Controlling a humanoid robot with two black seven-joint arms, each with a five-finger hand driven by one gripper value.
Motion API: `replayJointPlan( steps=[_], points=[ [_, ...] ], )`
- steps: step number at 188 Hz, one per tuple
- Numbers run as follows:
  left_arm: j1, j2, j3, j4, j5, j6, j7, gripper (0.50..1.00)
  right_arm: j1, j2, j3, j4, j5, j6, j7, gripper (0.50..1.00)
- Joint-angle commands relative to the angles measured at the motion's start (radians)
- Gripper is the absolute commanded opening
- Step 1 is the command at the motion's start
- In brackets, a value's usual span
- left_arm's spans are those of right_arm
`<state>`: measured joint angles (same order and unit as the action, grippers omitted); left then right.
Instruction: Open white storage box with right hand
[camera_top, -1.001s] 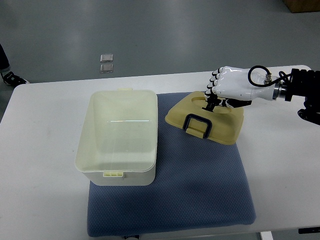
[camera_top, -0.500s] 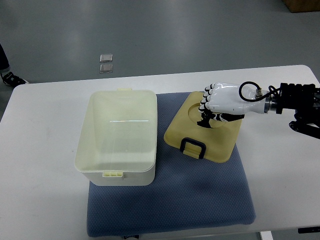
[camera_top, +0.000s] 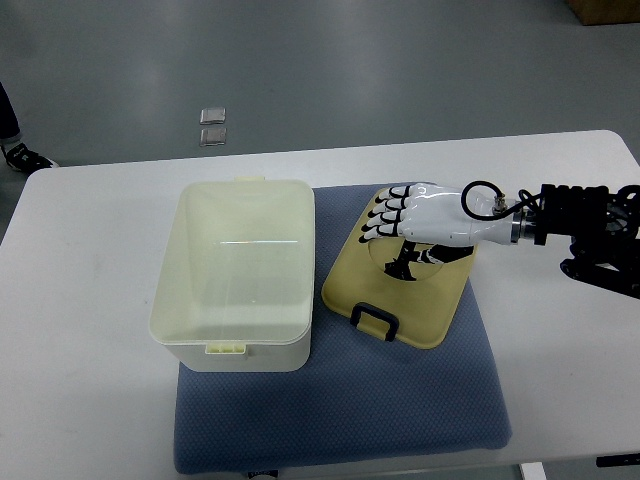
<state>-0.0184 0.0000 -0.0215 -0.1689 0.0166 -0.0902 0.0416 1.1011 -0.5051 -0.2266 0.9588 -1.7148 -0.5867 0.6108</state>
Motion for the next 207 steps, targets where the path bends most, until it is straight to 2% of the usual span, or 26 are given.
replayJointPlan(
  steps=[1,12,68,115,142,180,200,207],
  points=[
    [0.000,0.000,0.000,0.000,0.000,0.000,0.000,1.000,-0.001,-0.003,0.001,0.005,0.003,-0.001,0.000,0.899],
    [0.000,0.000,0.000,0.000,0.000,0.000,0.000,1.000,-0.001,-0.006,0.003,0.006,0.006,-0.015,0.000,0.923],
    [0.000,0.000,0.000,0.000,0.000,0.000,0.000,1.000,0.014,-0.038,0.000,0.014,0.004,-0.024,0.000,0.940],
    [0.000,0.000,0.000,0.000,0.000,0.000,0.000,1.000,0.108,-0.127,0.007,0.087,0.018,0.177,0.000,0.944],
    [0.000,0.000,0.000,0.000,0.000,0.000,0.000,1.000,0.197,-0.184,0.016,0.092,0.052,0.350,0.000,0.944],
    [0.000,0.000,0.000,0.000,0.000,0.000,0.000,1.000,0.223,-0.191,0.176,0.077,0.366,0.527,0.000,0.944],
    [0.000,0.000,0.000,0.000,0.000,0.000,0.000,1.000,0.195,-0.165,0.271,0.054,0.570,0.576,0.000,0.942],
    [0.000,0.000,0.000,0.000,0.000,0.001,0.000,1.000,0.163,-0.148,0.302,0.049,0.671,0.585,-0.036,0.942]
  ],
)
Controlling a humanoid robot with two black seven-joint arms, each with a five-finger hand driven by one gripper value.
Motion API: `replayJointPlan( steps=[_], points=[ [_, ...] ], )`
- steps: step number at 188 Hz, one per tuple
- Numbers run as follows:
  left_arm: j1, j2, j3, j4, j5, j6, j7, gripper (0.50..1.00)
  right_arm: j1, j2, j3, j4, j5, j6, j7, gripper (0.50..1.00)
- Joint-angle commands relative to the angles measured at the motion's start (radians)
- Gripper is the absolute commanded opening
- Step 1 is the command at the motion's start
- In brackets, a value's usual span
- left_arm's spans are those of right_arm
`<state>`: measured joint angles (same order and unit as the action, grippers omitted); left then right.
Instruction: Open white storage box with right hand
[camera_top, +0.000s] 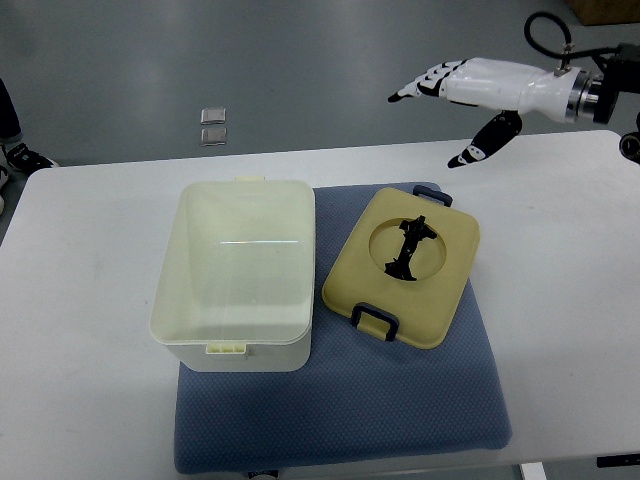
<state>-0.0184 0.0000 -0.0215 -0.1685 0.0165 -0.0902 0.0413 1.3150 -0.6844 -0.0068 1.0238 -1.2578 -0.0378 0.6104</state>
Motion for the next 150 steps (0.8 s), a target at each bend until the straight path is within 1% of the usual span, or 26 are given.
replayJointPlan(
  steps=[1,25,36,44,54,61,62,63,64,65,68,75,77,84,96,112,127,135,150],
  points=[
    [0.000,0.000,0.000,0.000,0.000,0.001,0.000,1.000,-0.051,0.031,0.082,-0.016,0.215,0.036,-0.035,0.942],
    [0.000,0.000,0.000,0.000,-0.001,0.000,0.000,1.000,-0.163,0.132,0.180,-0.045,0.517,0.027,-0.155,0.942],
    [0.000,0.000,0.000,0.000,0.000,0.000,0.000,1.000,-0.230,0.206,0.249,-0.079,0.665,0.027,-0.207,0.942],
    [0.000,0.000,0.000,0.000,-0.001,0.000,0.000,1.000,-0.263,0.237,0.286,-0.097,0.732,0.036,-0.230,0.942],
    [0.000,0.000,0.000,0.000,0.000,0.001,0.000,1.000,-0.301,0.283,0.347,-0.133,0.822,0.039,-0.279,0.942],
    [0.000,0.000,0.000,0.000,-0.001,0.000,0.000,1.000,-0.319,0.305,0.389,-0.154,0.885,0.042,-0.334,0.942],
    [0.000,0.000,0.000,0.000,-0.001,0.000,0.000,1.000,-0.319,0.306,0.389,-0.154,0.885,0.042,-0.334,0.942],
    [0.000,0.000,0.000,0.000,0.000,0.000,0.000,1.000,-0.321,0.310,0.399,-0.159,0.900,0.042,-0.350,0.942],
    [0.000,0.000,0.000,0.000,0.000,0.000,0.000,1.000,-0.321,0.310,0.399,-0.159,0.900,0.042,-0.350,0.942],
    [0.000,0.000,0.000,0.000,0.000,0.000,0.000,1.000,-0.326,0.315,0.410,-0.163,0.917,0.042,-0.365,0.942],
    [0.000,0.000,0.000,0.000,0.000,0.000,0.000,1.000,-0.329,0.319,0.421,-0.168,0.933,0.042,-0.379,0.942],
    [0.000,0.000,0.000,0.000,0.000,0.000,0.000,1.000,-0.344,0.336,0.455,-0.183,0.991,0.042,-0.440,0.942],
    [0.000,0.000,0.000,0.000,0.000,0.000,0.000,1.000,-0.344,0.336,0.455,-0.183,0.991,0.042,-0.440,0.942],
    [0.000,0.000,0.000,0.000,0.000,0.000,0.000,1.000,-0.359,0.348,0.484,-0.194,1.043,0.042,-0.494,0.942],
    [0.000,0.000,0.000,0.000,-0.001,0.000,0.000,1.000,-0.365,0.368,0.504,-0.208,1.100,0.044,-0.547,0.944],
    [0.000,0.000,0.000,0.000,0.000,0.000,0.000,1.000,-0.365,0.388,0.505,-0.225,1.138,0.061,-0.575,0.944],
    [0.000,0.000,0.000,0.000,0.000,0.000,0.000,1.000,-0.367,0.398,0.504,-0.258,1.163,0.134,-0.590,0.944],
    [0.000,0.000,0.000,0.000,0.000,0.000,0.000,1.000,-0.369,0.399,0.505,-0.268,1.164,0.165,-0.589,0.944],
    [0.000,0.000,0.000,0.000,0.000,0.000,0.000,1.000,-0.379,0.407,0.507,-0.269,1.164,0.194,-0.578,0.944]
  ],
)
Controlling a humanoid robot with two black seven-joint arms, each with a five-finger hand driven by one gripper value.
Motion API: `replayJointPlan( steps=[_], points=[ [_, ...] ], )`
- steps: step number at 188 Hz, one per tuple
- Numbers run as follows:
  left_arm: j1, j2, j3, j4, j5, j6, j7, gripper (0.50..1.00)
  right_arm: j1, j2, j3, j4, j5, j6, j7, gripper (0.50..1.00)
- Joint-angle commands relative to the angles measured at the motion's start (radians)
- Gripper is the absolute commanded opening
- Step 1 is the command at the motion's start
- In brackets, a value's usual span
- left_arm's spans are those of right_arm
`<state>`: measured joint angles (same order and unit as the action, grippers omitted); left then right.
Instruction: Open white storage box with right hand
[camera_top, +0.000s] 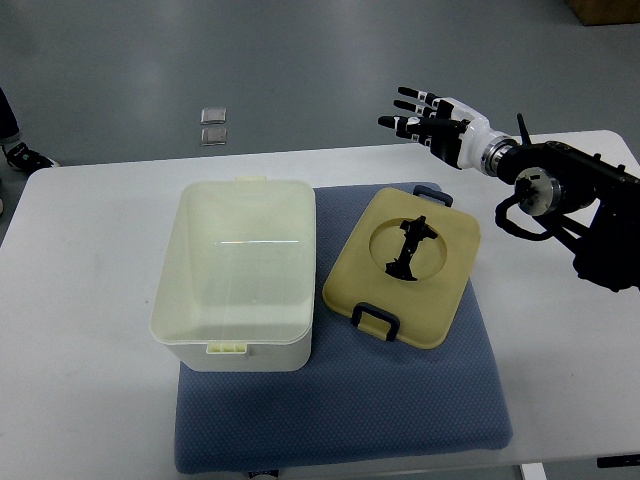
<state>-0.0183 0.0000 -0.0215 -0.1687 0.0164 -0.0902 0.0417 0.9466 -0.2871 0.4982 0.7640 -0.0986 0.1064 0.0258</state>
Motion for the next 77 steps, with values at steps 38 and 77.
replayJointPlan(
  steps=[38,77],
  points=[
    [0.000,0.000,0.000,0.000,0.000,0.001,0.000,1.000,-0.025,0.020,0.005,-0.008,0.002,0.067,0.010,0.944],
    [0.000,0.000,0.000,0.000,0.000,0.000,0.000,1.000,-0.025,0.020,0.011,-0.005,0.002,0.073,0.010,0.944]
  ],
)
